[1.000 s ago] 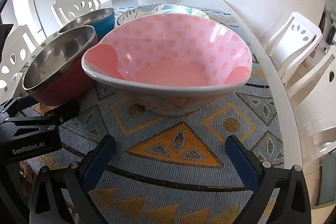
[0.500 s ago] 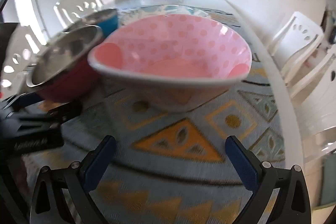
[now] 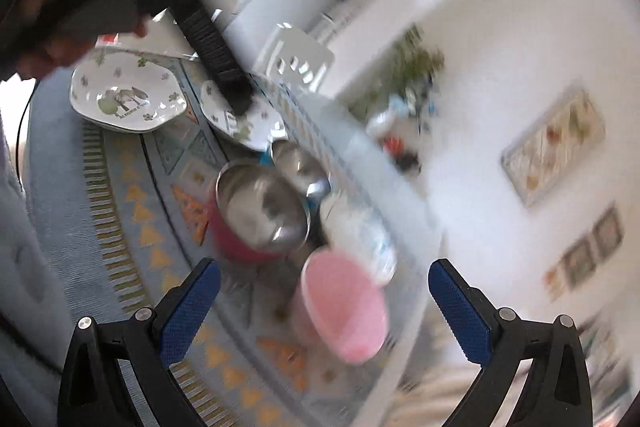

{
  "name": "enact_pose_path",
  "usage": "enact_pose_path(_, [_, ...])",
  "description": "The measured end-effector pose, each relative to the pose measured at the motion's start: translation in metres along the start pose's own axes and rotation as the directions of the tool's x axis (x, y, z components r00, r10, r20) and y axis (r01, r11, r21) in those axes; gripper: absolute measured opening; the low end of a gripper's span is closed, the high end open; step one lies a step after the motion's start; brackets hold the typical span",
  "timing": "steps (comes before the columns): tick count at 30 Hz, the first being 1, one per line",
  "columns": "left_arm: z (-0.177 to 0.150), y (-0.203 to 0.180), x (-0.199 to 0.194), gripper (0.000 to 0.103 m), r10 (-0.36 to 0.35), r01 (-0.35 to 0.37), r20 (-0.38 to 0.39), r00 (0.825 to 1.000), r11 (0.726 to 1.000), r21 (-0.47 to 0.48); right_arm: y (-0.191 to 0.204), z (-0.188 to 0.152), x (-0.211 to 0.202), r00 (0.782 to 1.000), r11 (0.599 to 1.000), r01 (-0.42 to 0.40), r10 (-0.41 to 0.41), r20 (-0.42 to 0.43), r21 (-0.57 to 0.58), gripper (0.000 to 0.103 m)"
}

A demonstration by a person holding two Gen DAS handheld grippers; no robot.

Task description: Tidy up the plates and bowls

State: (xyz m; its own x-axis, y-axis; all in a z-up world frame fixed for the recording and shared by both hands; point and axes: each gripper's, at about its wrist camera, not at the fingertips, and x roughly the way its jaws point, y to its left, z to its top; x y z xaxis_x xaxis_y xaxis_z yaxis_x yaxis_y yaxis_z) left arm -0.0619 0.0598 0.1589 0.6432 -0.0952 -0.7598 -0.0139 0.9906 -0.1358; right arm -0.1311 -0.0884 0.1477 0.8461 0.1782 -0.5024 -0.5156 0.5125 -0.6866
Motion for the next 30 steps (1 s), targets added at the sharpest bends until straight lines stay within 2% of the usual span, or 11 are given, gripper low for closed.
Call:
enact_pose_path(3, [-0.005,-0.007,0.009,0.101,0.089,-0.088,-0.025,0.996,0.994,0.06,0.0,0.004,0.014,0.997,0.996,-0.08,0.08,-0.01,0.027,0.102])
enact_pose_path(6, [-0.007,-0.007,0.013,0.101,0.075,-0.073,-0.06,0.995,0.997,0.04,-0.006,-0.005,0.022,0.983,0.975,-0.151,0.165,-0.075,0.163,0.102])
enact_pose_path(8, [-0.008,-0.005,0.005,0.101,0.076,-0.074,-0.057,0.996,0.997,0.032,-0.008,-0.014,0.021,0.98,0.96,-0.141,0.171,-0.106,0.244,0.102])
enact_pose_path(10, [-0.005,-0.006,-0.006,0.101,0.044,-0.042,-0.049,0.998,0.998,0.042,-0.016,-0.023,0.019,0.98,0.949,-0.112,0.154,-0.124,0.296,0.102])
enact_pose_path(12, [0.007,-0.008,-0.024,0.101,-0.058,0.06,-0.065,0.996,0.998,0.026,-0.031,-0.028,0.015,0.981,0.924,-0.097,0.151,-0.122,0.369,0.102])
enact_pose_path(15, [0.03,-0.009,-0.057,0.101,-0.139,0.138,-0.01,0.99,0.99,-0.016,-0.076,-0.022,0.004,0.979,0.835,-0.132,0.194,-0.062,0.534,0.102])
enact_pose_path(19, [0.044,-0.017,-0.091,0.102,-0.071,0.074,0.12,0.99,0.997,-0.018,-0.142,0.006,-0.04,0.973,0.71,-0.229,0.148,0.176,0.665,0.103])
enact_pose_path(22, [0.041,-0.026,-0.097,0.102,0.009,-0.007,0.146,0.989,1.0,-0.011,-0.18,0.03,-0.078,0.935,0.627,-0.307,0.059,0.35,0.716,0.103])
enact_pose_path(26, [0.034,-0.031,-0.077,0.102,0.149,-0.151,0.067,0.987,0.988,0.032,-0.172,0.06,-0.088,0.968,0.704,-0.152,-0.036,0.249,0.694,0.103])
enact_pose_path(28, [0.029,-0.031,-0.066,0.102,0.19,-0.192,0.036,0.981,0.98,0.052,-0.162,0.06,-0.086,0.965,0.686,-0.186,-0.006,0.262,0.703,0.103])
enact_pose_path(30, [0.026,-0.031,-0.059,0.102,0.183,-0.184,0.02,0.983,0.981,0.058,-0.16,0.055,-0.077,0.952,0.628,-0.274,0.072,0.296,0.728,0.103])
